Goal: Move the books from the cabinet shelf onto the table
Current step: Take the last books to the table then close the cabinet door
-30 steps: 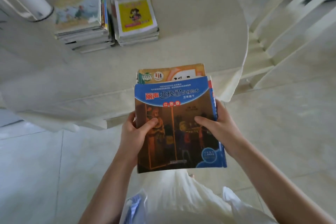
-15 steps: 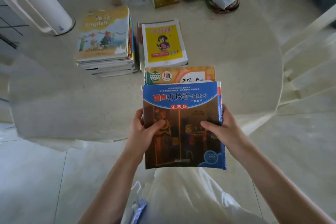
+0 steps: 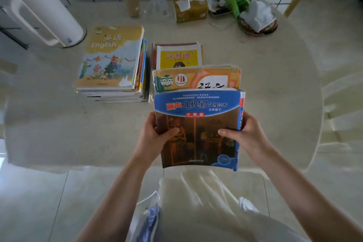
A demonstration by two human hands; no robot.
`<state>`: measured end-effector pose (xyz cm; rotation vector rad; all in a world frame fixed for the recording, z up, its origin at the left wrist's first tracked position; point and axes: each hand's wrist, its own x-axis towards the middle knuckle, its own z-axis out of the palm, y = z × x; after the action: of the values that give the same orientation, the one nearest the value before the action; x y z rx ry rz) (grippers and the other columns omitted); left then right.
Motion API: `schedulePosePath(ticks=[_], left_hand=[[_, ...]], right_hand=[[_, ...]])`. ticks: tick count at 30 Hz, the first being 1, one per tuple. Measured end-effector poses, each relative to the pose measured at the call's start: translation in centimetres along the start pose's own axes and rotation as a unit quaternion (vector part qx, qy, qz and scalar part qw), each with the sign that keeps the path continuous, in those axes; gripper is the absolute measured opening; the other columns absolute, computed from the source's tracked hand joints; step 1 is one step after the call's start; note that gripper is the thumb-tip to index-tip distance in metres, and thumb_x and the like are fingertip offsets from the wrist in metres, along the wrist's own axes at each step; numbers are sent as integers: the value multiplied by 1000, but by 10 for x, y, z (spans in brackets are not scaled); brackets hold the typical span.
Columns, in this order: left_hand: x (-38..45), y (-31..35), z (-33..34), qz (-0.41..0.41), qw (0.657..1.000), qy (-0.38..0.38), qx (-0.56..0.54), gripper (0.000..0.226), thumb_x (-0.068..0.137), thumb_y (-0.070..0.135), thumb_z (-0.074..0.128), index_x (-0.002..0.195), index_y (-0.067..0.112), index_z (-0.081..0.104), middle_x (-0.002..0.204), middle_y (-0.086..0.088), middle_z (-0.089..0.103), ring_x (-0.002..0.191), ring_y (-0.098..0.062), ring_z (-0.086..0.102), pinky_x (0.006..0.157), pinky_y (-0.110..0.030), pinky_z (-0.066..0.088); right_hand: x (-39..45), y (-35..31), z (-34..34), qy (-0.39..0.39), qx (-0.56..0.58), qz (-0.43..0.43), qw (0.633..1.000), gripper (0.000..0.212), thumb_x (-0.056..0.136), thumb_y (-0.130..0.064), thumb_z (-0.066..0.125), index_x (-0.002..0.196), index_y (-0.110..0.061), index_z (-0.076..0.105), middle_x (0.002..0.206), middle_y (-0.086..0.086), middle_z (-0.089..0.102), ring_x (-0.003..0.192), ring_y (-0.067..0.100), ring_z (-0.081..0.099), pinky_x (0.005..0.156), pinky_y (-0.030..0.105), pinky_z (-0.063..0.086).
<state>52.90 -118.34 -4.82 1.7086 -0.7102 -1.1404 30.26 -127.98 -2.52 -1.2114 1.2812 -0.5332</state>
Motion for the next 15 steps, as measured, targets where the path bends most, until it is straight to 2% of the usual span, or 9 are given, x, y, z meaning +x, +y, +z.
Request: schedulePosePath(ticks=[3, 7, 9, 12, 15], left_hand=[[18, 1, 0, 16, 999, 10, 35, 41, 75, -2, 76, 105, 14, 54, 89, 8, 68, 74, 9, 67, 59, -10, 52], [37, -6, -7, 44, 995, 25, 80, 51, 66, -3, 83, 108, 15, 61, 90, 14, 72, 84, 4, 68, 72, -15, 54], [41, -10, -8, 58, 995, 28, 76, 50, 65, -11, 81, 102, 17, 64, 81, 22, 73, 79, 6, 67, 71, -13, 54], [45, -15, -11, 54, 997, 29, 53, 47, 64, -15, 79, 95, 19, 67, 78, 20, 74, 73, 1, 68, 68, -22, 58], [47, -26, -17, 52, 996, 30, 68, 39, 66, -7, 82, 92, 19, 70, 76, 17, 74, 71, 0, 68, 69, -24, 57]], right_hand=[[17, 2, 1, -1, 14, -4, 1000, 43, 68, 8, 77, 102, -15, 62, 87, -5, 73, 75, 4, 69, 62, 16, 54], [29, 12, 12, 23, 29, -17, 999, 39, 67, 18, 72, 97, -5, 66, 76, -4, 71, 62, 2, 67, 58, 17, 53], [35, 15, 15, 29, 9, -37, 999, 37, 66, 19, 72, 87, -11, 67, 73, -6, 68, 55, -3, 63, 59, 16, 53], [45, 20, 22, 16, -14, -60, 998, 41, 65, 21, 72, 81, -16, 68, 69, -15, 68, 59, -7, 61, 63, 10, 51], [54, 35, 28, 26, -13, -57, 998, 33, 64, 20, 74, 89, 0, 70, 72, -6, 71, 65, -1, 65, 68, 16, 54]])
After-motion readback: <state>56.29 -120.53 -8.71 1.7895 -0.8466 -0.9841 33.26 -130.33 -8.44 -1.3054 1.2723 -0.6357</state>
